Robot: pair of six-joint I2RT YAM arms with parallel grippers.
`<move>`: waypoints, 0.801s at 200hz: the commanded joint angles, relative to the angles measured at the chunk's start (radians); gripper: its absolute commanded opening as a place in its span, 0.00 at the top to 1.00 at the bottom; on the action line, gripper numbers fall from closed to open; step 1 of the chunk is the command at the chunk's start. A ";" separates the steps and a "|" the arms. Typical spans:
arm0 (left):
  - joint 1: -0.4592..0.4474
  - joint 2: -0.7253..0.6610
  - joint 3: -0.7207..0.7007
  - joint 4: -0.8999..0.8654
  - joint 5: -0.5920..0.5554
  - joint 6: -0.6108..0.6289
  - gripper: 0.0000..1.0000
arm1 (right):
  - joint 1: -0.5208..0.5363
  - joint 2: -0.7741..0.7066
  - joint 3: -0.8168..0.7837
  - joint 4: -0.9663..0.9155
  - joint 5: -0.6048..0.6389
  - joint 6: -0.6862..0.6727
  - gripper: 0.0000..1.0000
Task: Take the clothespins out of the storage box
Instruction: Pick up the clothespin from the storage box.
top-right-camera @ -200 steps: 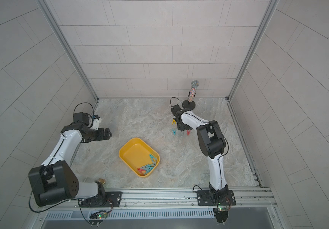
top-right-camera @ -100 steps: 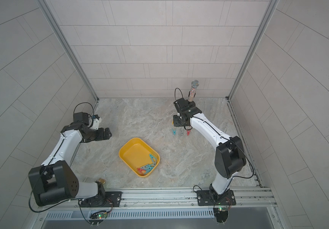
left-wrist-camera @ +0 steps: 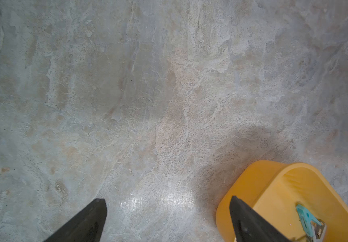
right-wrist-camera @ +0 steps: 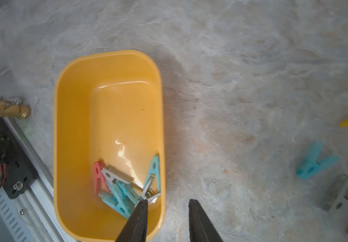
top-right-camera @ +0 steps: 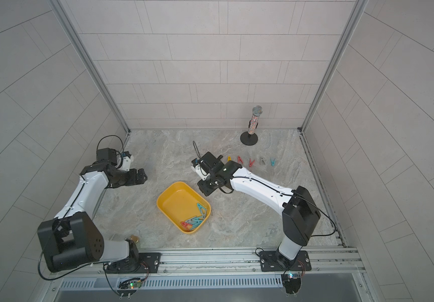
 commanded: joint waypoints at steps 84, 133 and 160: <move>0.007 0.006 0.016 -0.004 -0.008 0.002 0.00 | 0.186 0.203 0.037 -0.027 0.162 0.011 0.62; 0.008 0.003 0.014 -0.004 -0.008 0.002 0.00 | 0.188 0.292 0.054 -0.042 0.222 0.094 0.65; 0.008 0.004 0.014 -0.002 -0.007 0.002 0.00 | 0.188 0.332 0.085 -0.084 0.285 0.145 0.66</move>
